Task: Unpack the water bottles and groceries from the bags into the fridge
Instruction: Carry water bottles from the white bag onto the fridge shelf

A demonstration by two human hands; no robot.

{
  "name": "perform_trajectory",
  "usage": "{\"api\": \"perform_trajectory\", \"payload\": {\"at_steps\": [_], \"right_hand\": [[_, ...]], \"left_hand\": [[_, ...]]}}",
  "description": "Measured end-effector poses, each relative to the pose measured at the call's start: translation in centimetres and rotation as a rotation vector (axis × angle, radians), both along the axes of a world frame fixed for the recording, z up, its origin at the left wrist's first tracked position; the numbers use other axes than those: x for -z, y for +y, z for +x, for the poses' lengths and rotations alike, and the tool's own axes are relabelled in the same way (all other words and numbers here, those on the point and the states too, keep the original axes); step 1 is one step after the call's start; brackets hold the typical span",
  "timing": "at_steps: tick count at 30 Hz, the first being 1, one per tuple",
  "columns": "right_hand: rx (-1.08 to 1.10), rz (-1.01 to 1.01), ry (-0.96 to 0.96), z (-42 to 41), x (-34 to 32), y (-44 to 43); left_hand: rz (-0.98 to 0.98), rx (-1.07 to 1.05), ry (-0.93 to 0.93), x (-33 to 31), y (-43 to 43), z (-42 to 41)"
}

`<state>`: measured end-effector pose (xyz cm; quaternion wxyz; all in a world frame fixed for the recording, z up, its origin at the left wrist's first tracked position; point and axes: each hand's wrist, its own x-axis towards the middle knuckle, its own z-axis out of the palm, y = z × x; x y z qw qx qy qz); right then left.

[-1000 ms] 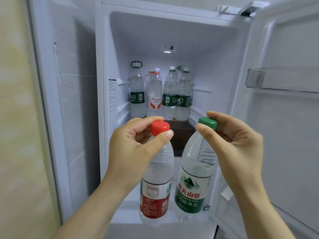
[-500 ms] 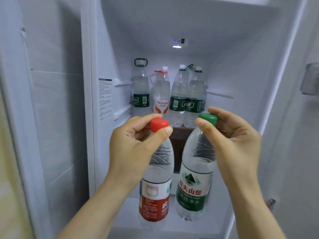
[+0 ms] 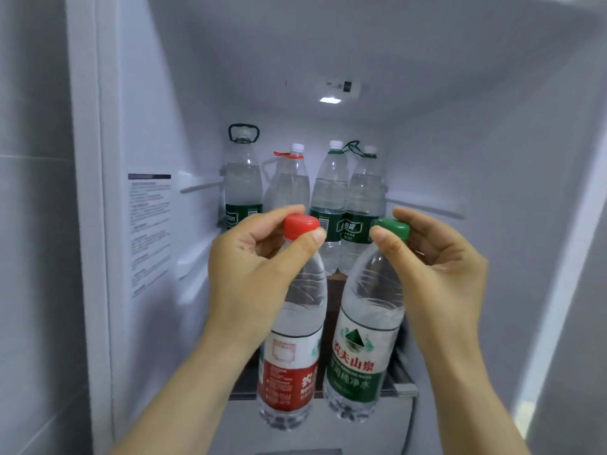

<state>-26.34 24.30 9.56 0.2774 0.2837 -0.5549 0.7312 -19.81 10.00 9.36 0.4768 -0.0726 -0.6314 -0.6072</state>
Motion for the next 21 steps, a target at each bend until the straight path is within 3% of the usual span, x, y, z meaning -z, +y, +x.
{"api": "perform_trajectory", "payload": {"at_steps": [21], "right_hand": [[0.076, 0.013, 0.028, -11.5, -2.8, -3.8]], "left_hand": [[0.017, -0.005, 0.035, -3.5, -4.2, -12.9]]}}
